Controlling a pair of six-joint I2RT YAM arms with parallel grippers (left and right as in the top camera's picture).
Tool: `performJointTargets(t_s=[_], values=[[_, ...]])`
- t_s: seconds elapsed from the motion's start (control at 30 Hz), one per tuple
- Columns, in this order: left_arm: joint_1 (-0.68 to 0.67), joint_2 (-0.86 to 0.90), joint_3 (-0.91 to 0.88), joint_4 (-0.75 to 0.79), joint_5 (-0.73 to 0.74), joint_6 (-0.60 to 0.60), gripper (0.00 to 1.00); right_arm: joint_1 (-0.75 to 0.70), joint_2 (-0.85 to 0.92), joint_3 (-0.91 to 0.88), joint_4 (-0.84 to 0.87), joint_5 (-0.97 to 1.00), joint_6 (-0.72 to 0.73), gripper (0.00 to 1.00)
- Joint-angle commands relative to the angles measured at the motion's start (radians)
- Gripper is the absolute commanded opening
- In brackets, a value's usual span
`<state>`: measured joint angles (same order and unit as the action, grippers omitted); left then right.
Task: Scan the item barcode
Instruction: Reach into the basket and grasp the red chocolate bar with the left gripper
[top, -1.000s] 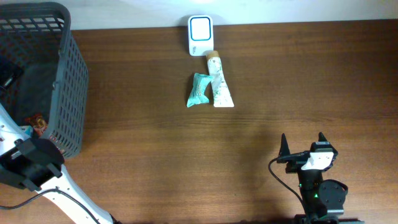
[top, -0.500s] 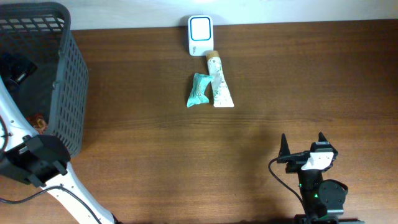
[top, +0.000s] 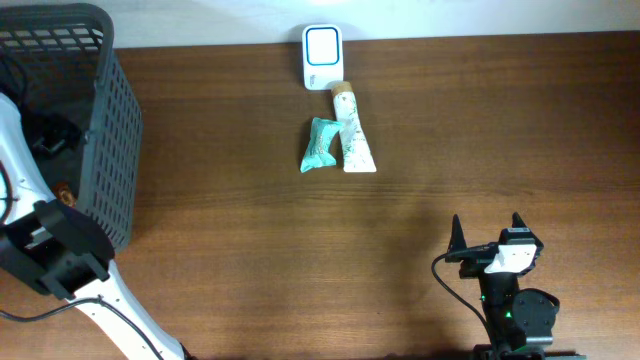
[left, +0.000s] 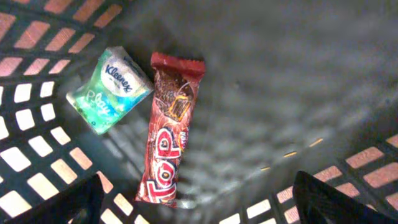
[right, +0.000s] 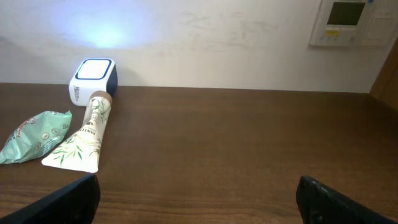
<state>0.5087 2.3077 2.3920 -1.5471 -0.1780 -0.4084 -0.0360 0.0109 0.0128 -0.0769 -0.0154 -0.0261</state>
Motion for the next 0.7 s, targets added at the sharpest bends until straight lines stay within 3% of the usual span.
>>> performJointTargets(t_s=[0.0,0.1,0.23,0.37,0.53,0.67], values=[[0.003,-0.01,-0.096,0.023,-0.029,-0.025,0.95,-0.003,-0.007,-0.007,-0.003,0.009,0.008,0.99],[0.017,-0.01,-0.209,0.074,-0.029,-0.025,0.95,-0.003,-0.007,-0.007,-0.003,0.009,0.008,0.99],[0.024,-0.01,-0.341,0.125,-0.028,-0.024,0.87,-0.003,-0.007,-0.007,-0.003,0.009,0.008,0.99],[0.041,-0.01,-0.399,0.184,-0.028,-0.023,0.85,-0.003,-0.007,-0.007,-0.003,0.008,0.008,0.98],[0.076,-0.008,-0.422,0.235,-0.011,0.134,0.86,-0.003,-0.007,-0.007,-0.003,0.009,0.008,0.99],[0.092,-0.008,-0.497,0.335,0.134,0.224,0.85,-0.003,-0.007,-0.007,-0.003,0.009,0.008,0.99]])
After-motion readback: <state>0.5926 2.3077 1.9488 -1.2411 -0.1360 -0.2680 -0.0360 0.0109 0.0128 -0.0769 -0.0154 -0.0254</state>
